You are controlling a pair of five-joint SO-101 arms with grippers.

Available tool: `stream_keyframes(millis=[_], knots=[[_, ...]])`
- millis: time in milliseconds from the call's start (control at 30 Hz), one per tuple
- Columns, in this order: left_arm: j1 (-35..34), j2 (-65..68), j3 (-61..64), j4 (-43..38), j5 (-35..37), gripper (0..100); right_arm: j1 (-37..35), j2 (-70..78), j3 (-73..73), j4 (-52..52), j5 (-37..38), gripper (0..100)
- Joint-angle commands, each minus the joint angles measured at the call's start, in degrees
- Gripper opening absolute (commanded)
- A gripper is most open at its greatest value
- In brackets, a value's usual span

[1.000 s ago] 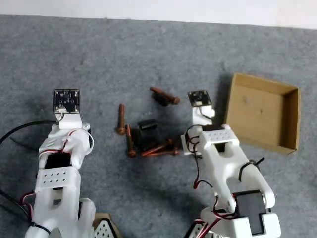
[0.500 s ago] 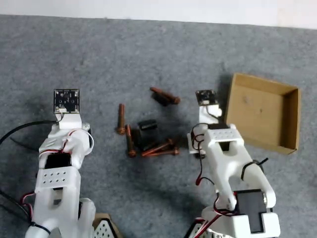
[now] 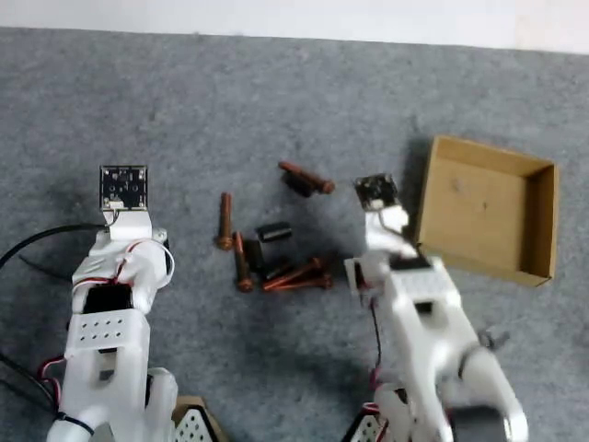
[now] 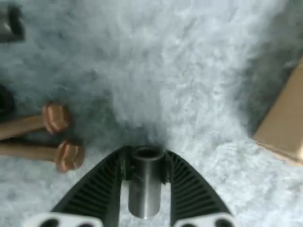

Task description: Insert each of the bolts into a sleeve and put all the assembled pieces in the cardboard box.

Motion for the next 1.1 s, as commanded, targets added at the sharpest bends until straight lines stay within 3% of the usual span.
stream_keyframes(millis=[0,567,700,833,1067], knots=[[-0.84,-1.36,-0.13,-0.88,0.35,1,-0.04,-17.98,8.92,-5.58,0.53,0.5],[-0.48,-1.36,-0.13,-0.88,0.35,1,-0.04,-70.55,35.21,-6.02,0.53,0.5],[1.45,-1.1,-0.04,-0.97,0.35,1,-0.04,-75.47,37.05,-0.48,0.53,0.5],[9.01,-1.36,1.98,-1.67,0.35,1,0.04,-74.86,37.05,-0.22,0.53,0.5],[16.48,-1.36,9.45,-15.38,0.26,1,0.22,-74.86,37.05,-0.22,0.53,0.5]])
